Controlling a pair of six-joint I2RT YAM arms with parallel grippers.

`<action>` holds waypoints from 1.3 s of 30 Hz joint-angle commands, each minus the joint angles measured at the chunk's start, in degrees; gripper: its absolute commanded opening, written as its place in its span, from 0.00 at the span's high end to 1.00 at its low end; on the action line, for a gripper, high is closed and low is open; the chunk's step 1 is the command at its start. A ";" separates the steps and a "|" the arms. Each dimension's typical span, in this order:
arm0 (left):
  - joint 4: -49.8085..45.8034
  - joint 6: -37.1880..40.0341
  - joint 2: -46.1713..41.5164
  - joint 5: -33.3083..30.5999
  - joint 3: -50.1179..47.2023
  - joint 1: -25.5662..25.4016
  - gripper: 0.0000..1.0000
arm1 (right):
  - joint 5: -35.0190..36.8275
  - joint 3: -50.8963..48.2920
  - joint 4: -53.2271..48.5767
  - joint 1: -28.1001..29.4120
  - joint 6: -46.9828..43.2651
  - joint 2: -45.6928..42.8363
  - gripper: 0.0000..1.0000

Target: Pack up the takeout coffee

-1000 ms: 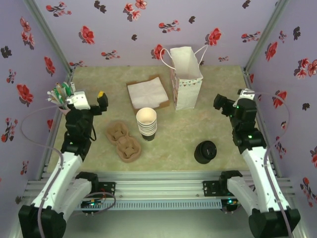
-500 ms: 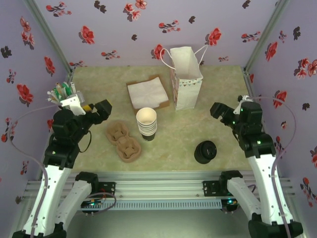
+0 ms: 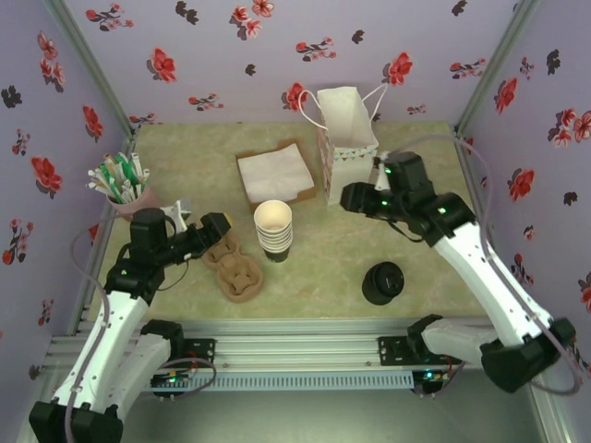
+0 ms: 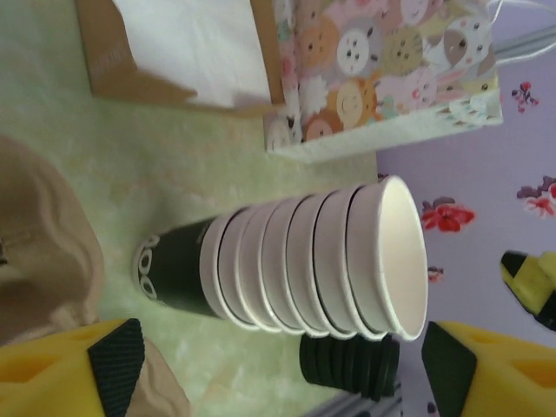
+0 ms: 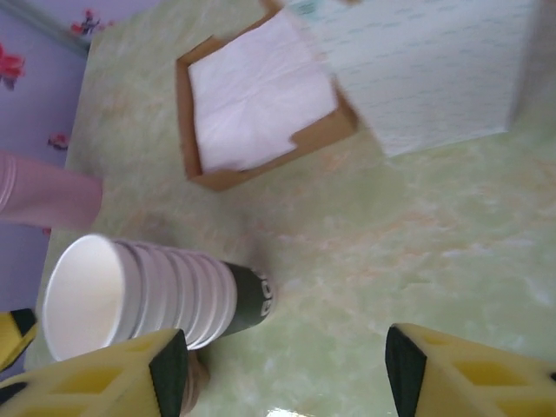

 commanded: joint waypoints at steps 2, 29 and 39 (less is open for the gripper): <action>5.83 -3.85 0.30 8.44 -1.81 0.12 0.28 | 7.31 9.62 -7.32 8.18 -2.61 9.07 0.44; 14.46 -5.27 10.48 15.50 -2.76 -3.80 0.59 | 11.97 34.63 -19.04 20.74 -5.60 34.89 0.67; 15.91 -6.13 10.49 15.45 -3.39 -4.39 0.59 | 11.44 35.67 -19.35 21.21 -5.53 36.83 0.72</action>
